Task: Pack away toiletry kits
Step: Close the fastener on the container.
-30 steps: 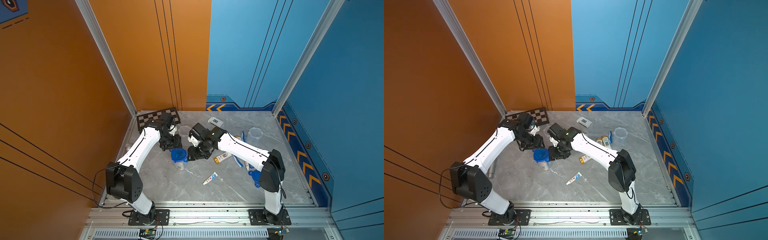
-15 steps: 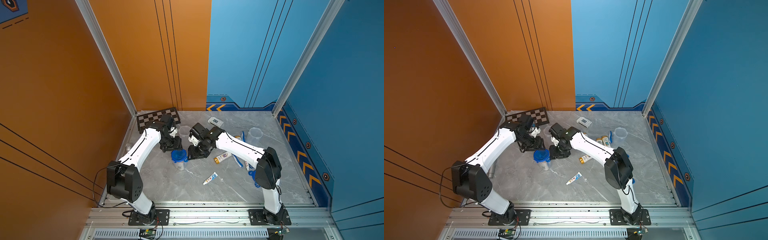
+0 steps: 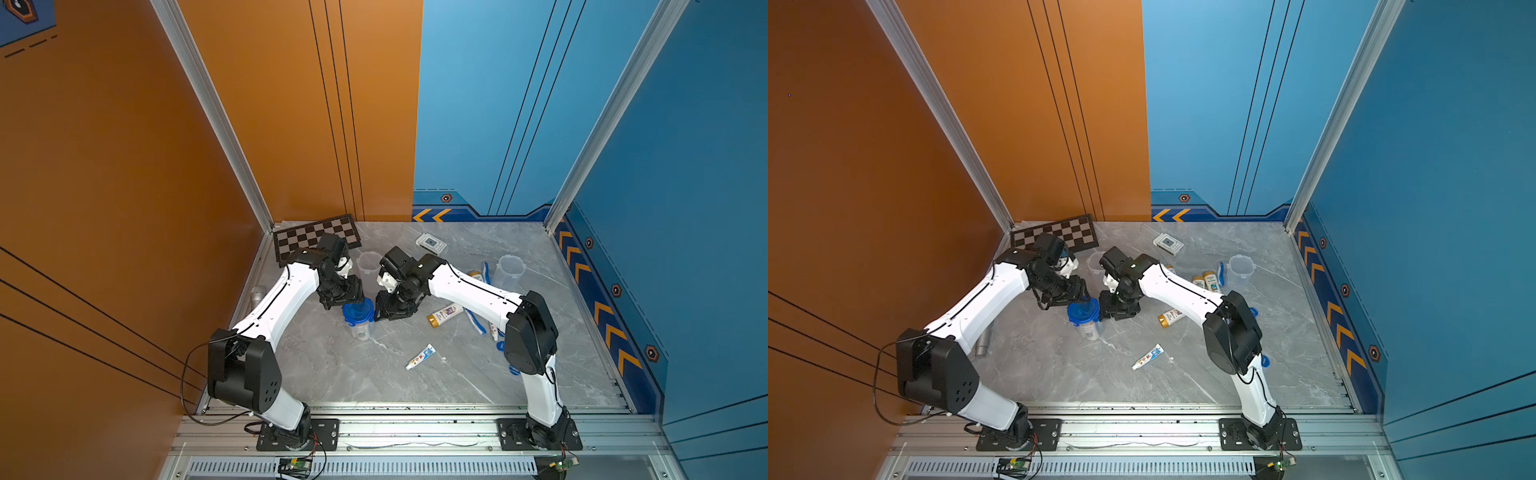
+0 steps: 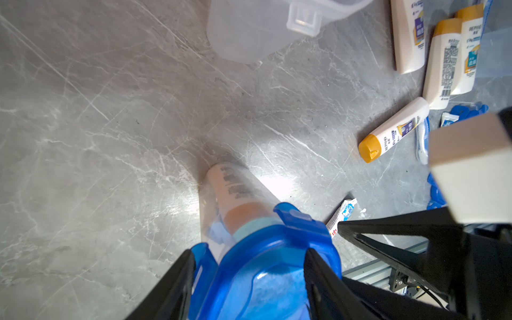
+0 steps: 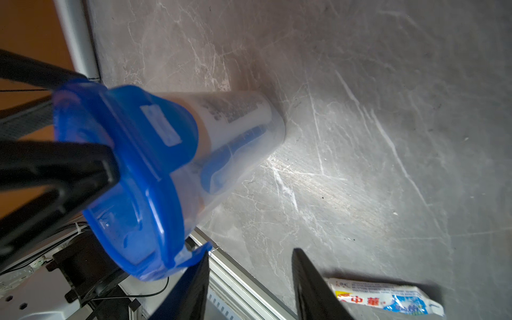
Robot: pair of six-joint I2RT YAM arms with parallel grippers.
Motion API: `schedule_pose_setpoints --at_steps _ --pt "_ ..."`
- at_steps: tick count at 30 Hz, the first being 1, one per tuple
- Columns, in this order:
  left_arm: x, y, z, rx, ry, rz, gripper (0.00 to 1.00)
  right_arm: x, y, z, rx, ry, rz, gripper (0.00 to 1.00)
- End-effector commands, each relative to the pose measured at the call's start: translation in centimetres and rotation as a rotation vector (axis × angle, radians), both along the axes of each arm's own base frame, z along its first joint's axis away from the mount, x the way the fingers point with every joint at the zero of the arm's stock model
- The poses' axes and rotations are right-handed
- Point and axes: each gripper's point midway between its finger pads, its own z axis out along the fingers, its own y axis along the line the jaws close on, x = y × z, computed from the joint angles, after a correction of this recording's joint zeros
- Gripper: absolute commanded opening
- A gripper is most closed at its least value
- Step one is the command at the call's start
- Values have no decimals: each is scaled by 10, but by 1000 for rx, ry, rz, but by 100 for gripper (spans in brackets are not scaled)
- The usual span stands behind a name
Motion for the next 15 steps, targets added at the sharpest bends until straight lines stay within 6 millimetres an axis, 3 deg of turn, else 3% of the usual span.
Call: schedule_pose_setpoints --at_steps 1,2,9,13,15 --pt "-30 -22 -6 -127 125 -1 64 20 20 5 95 -39 -33 51" --pt "-30 -24 -6 -143 129 10 64 21 22 -8 84 -20 -34 51" --pt "-30 -39 -4 -224 140 57 69 23 30 -9 115 -17 -37 50" --pt "-28 -34 -4 -200 130 76 69 25 26 -4 116 -31 -44 50" --pt "-28 -32 -4 -193 125 88 71 20 16 -19 81 -9 -50 49"
